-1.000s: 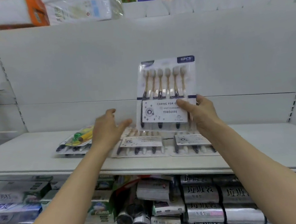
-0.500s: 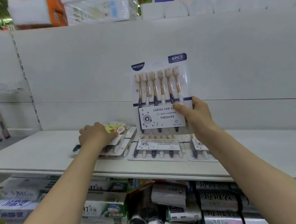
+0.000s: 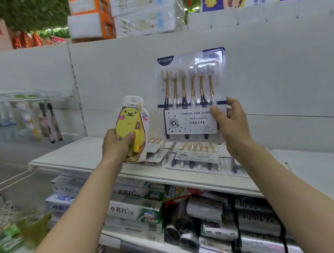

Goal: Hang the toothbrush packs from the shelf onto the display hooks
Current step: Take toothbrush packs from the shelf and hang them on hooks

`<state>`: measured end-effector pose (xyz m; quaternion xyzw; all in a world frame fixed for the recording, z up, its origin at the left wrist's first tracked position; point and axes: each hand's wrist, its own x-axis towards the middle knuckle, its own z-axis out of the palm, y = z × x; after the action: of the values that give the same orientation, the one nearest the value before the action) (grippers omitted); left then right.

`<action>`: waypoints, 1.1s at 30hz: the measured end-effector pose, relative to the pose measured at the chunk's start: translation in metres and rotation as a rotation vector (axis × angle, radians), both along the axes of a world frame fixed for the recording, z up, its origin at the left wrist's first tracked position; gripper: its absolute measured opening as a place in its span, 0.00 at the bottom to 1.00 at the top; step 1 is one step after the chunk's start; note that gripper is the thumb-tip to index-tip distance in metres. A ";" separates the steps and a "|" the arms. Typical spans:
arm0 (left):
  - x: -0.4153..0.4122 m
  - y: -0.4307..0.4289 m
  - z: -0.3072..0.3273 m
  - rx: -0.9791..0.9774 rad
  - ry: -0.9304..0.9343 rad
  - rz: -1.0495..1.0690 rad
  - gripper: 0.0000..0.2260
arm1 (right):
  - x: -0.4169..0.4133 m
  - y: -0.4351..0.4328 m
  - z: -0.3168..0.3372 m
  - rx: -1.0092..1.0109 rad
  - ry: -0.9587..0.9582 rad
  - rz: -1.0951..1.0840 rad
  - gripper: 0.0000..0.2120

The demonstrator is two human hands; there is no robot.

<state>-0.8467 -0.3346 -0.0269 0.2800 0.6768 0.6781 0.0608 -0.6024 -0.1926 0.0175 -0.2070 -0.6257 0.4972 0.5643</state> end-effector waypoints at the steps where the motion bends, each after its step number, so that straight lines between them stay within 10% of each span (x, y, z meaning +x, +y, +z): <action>1: 0.002 -0.011 0.000 0.033 -0.012 0.000 0.15 | -0.003 -0.006 -0.001 0.011 -0.008 0.004 0.15; 15: -0.020 -0.175 -0.017 0.266 -0.121 0.016 0.12 | -0.102 -0.127 -0.040 -0.064 0.052 0.237 0.09; 33: -0.333 -0.468 -0.032 0.313 -0.085 0.182 0.12 | -0.471 -0.400 -0.063 -0.056 0.021 0.452 0.07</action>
<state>-1.1799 -0.8022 -0.0584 0.1947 0.5825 0.7890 -0.0165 -1.0733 -0.5930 -0.0451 -0.0718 -0.6363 0.6302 0.4390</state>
